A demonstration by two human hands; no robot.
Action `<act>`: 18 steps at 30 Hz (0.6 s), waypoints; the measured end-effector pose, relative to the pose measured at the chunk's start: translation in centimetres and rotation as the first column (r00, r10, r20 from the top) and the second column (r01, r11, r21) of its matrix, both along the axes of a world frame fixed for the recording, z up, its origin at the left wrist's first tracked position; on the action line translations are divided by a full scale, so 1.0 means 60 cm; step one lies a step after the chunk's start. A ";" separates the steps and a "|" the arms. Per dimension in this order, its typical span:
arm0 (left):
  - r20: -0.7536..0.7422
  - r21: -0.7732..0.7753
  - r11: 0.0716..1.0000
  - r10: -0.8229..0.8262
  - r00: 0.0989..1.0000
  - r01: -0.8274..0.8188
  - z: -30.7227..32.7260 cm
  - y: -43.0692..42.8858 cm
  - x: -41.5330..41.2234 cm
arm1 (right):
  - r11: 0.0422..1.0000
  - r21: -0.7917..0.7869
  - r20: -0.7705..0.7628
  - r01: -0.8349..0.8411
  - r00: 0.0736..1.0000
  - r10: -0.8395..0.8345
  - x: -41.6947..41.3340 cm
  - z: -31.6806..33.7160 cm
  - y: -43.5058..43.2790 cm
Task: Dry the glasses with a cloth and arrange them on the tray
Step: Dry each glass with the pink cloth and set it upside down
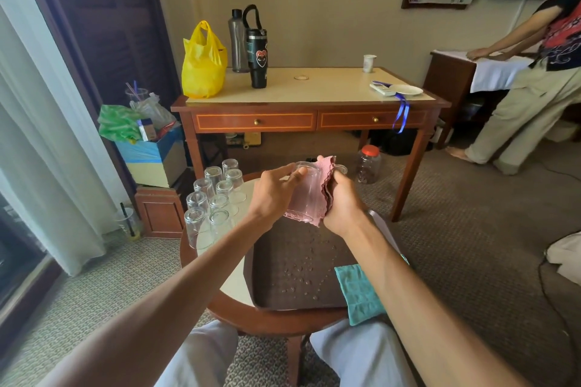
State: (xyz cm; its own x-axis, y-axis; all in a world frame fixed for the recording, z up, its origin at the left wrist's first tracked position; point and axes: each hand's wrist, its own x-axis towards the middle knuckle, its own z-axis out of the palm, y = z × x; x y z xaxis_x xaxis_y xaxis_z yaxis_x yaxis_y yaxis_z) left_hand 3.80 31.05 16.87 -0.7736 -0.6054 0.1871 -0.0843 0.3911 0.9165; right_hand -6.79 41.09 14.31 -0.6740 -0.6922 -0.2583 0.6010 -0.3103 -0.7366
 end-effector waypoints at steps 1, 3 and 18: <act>-0.011 0.012 1.000 0.004 1.000 -0.003 0.000 0.000 0.000 | 1.000 0.001 -0.007 -0.014 1.000 0.014 0.000 -0.004 0.000; -0.025 0.039 0.999 0.014 1.000 -0.013 -0.002 -0.001 -0.002 | 0.999 0.003 -0.027 -0.046 0.999 0.046 0.005 -0.006 0.002; 0.104 0.371 0.929 -0.054 0.993 0.011 0.017 0.005 -0.001 | 0.988 0.152 -0.096 0.031 0.995 -0.016 0.002 -0.024 -0.017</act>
